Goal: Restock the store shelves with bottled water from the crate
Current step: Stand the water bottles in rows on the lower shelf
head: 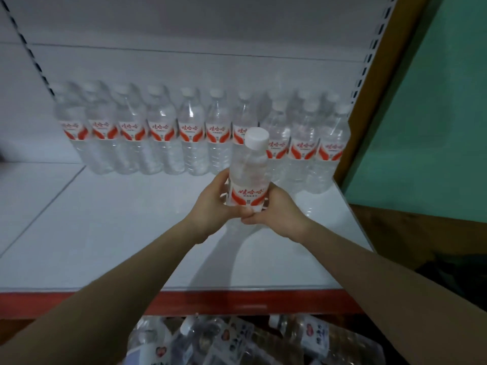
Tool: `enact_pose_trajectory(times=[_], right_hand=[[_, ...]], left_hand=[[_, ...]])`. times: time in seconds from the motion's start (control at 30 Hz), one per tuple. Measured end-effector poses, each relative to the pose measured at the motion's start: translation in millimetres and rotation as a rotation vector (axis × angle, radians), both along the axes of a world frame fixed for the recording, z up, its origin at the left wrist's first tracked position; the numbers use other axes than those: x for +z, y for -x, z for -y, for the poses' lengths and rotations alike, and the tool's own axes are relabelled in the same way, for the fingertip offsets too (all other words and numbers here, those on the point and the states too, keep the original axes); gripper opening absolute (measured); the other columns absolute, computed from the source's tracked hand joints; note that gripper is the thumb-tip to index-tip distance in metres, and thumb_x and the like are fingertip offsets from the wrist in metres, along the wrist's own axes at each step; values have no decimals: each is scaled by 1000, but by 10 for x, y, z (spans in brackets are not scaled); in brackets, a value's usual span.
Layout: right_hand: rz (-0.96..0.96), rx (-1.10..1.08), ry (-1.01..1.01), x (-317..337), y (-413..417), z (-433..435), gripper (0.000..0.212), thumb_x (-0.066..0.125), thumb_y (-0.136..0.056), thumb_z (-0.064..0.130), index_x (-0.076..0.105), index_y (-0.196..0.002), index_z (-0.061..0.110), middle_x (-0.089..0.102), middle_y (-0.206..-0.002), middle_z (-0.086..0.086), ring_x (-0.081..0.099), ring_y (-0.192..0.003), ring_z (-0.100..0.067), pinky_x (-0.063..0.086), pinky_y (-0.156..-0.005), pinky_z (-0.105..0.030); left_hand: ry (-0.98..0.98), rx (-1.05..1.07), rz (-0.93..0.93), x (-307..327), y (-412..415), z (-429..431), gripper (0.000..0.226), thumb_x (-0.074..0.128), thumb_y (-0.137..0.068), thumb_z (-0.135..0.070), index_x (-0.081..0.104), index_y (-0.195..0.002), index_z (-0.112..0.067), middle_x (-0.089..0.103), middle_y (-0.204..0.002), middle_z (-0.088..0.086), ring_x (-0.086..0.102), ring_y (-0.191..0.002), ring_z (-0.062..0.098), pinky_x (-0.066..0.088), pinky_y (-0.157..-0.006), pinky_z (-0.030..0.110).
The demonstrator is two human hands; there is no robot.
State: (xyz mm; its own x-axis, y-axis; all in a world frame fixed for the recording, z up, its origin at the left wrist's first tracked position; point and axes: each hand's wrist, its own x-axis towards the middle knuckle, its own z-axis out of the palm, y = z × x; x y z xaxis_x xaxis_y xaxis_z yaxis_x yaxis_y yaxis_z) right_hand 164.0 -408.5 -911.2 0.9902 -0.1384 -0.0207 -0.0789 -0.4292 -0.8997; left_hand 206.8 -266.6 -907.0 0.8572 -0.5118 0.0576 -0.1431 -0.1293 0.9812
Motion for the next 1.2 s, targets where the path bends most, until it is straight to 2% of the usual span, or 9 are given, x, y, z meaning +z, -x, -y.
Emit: enact_pose_trajectory(times=[0.1,0.27,0.43,0.53,0.67,0.83,0.9,1.0,1.2], right_hand=[[23,-14,3,-25,-262,-24,64,78,-68,-1,48,-124,7,62,-118,-8,60,-108,-23,51,-91,-33],[22,-30,11,-65,-522,39,54,75,-73,2,49,-120,8,60,-121,-6,57,-112,-22,48,-92,-32],[-10,-21,25,-189,-487,42,54,73,-78,11,48,-126,9,60,-122,-5,58,-111,-20,47,-90,-26],[-22,-65,127,-368,-429,-27,41,67,-84,12,53,-122,7,65,-105,-2,59,-89,-13,40,-78,-19],[-7,-162,141,-530,-563,-21,32,66,-85,15,60,-114,3,65,-97,-8,59,-85,-20,43,-80,-26],[-4,-295,18,-610,-785,36,11,70,-82,14,64,-77,5,59,-69,-4,50,-62,-15,39,-63,-21],[-19,-368,-49,-653,-875,54,28,71,-81,15,53,-60,7,47,-58,-2,40,-54,-14,34,-55,-20],[-3,-450,-119,-715,-966,53,26,72,-80,17,61,-70,-4,50,-64,-10,44,-60,-18,39,-58,-23],[40,-559,-276,-820,-1020,53,24,73,-78,13,54,-64,11,51,-66,-6,46,-64,-16,41,-67,-27]], left_hand=[[4,34,5,-50,-241,25,78,75,-72,-3,35,-136,-23,53,-123,-3,52,-115,19,49,-86,26],[16,68,-4,-141,-504,131,78,73,-75,-5,33,-139,-21,52,-131,2,51,-121,23,46,-100,45],[-152,78,47,-301,-556,165,75,70,-78,-7,31,-141,-20,49,-137,1,50,-123,20,45,-101,37],[-276,123,149,-473,-467,172,59,65,-84,-15,39,-137,-17,55,-133,2,54,-120,22,42,-92,23],[-285,197,204,-526,-508,244,45,62,-88,-18,48,-131,-15,60,-123,0,57,-111,15,36,-80,9],[-279,225,190,-556,-708,400,38,61,-89,-17,50,-126,-15,62,-121,2,59,-106,17,39,-77,11],[-299,254,189,-573,-802,461,38,60,-90,-17,50,-126,-14,61,-123,4,58,-111,21,38,-83,18],[-317,287,201,-596,-896,530,39,60,-90,-16,50,-127,-11,60,-126,6,56,-115,24,37,-86,22],[-320,324,212,-634,-965,588,34,60,-89,-13,52,-122,-10,63,-117,5,59,-106,22,36,-79,18]])
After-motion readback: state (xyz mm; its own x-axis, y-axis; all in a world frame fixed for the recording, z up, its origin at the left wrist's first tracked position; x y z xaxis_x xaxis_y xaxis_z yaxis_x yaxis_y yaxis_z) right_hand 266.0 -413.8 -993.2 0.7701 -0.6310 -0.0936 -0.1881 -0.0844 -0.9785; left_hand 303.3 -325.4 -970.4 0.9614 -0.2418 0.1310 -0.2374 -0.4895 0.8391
